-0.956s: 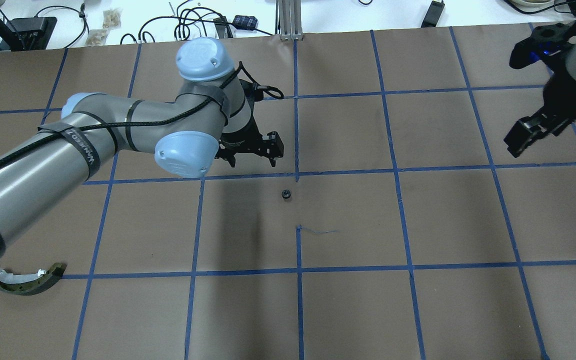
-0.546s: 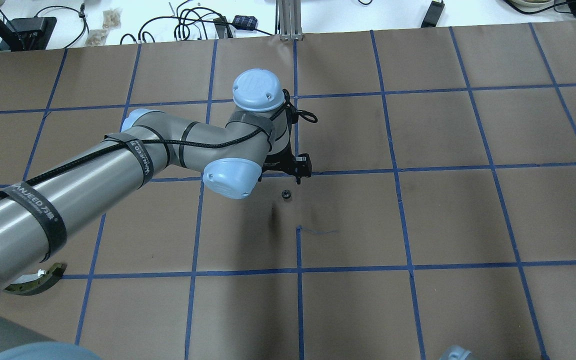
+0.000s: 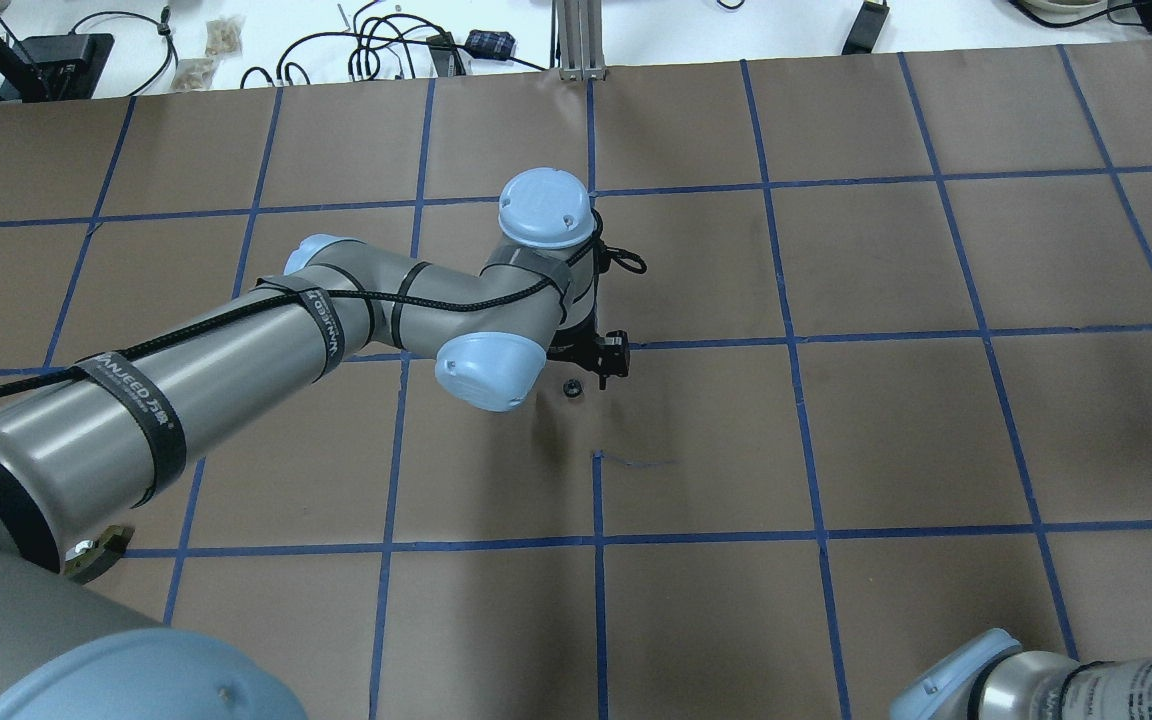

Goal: Place bearing gear from tray to pile

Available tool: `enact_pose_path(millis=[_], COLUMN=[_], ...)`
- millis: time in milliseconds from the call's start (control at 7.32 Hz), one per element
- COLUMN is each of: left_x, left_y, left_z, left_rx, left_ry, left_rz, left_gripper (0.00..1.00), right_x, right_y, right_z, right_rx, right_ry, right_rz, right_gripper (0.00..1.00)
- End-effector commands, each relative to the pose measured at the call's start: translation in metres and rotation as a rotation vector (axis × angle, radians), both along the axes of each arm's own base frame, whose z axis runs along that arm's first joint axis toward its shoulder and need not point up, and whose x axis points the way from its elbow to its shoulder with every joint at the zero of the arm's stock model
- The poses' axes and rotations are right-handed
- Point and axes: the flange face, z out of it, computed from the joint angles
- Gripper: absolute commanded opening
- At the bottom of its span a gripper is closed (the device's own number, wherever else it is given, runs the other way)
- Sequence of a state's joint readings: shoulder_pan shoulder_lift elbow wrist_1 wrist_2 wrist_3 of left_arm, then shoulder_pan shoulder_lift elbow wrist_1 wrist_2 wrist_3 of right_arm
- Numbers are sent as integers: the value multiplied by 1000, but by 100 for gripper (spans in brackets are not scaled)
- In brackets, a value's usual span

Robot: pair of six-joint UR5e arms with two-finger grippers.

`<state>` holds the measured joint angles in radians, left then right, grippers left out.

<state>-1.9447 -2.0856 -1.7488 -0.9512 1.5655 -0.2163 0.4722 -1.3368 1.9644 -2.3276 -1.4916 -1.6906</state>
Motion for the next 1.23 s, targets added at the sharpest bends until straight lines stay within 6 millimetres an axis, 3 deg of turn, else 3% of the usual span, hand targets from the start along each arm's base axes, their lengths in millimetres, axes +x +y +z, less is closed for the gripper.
enact_pose_path(millis=[0, 137, 273, 410, 546, 683, 820, 1093], left_x=[0, 0, 0, -1, -1, -1, 0, 11], left_y=[0, 0, 0, 0, 0, 0, -2, -12], left_z=[-4, -4, -5, -6, -6, -7, -6, 21], left_rx=[7, 7, 9, 9, 9, 13, 6, -17], left_ry=[-5, -4, -3, -3, -3, 2, 0, 2], left_rz=[5, 7, 7, 6, -3, 3, 0, 7], left_gripper=[80, 78, 59, 33, 5, 0, 0, 0], right_x=[-80, -95, -94, -95, -94, -94, -95, -97], right_y=[-11, -13, -11, -12, -12, -12, -12, -13], right_z=[-54, -65, -71, -71, -72, -72, -78, -82], right_rx=[112, 126, 132, 126, 128, 131, 135, 135], right_ry=[20, 5, -21, -22, -25, -24, -29, -28], right_rz=[-5, -4, 18, 28, 34, 72, 86, 100], right_gripper=[83, 83, 83, 82, 73, 63, 61, 53])
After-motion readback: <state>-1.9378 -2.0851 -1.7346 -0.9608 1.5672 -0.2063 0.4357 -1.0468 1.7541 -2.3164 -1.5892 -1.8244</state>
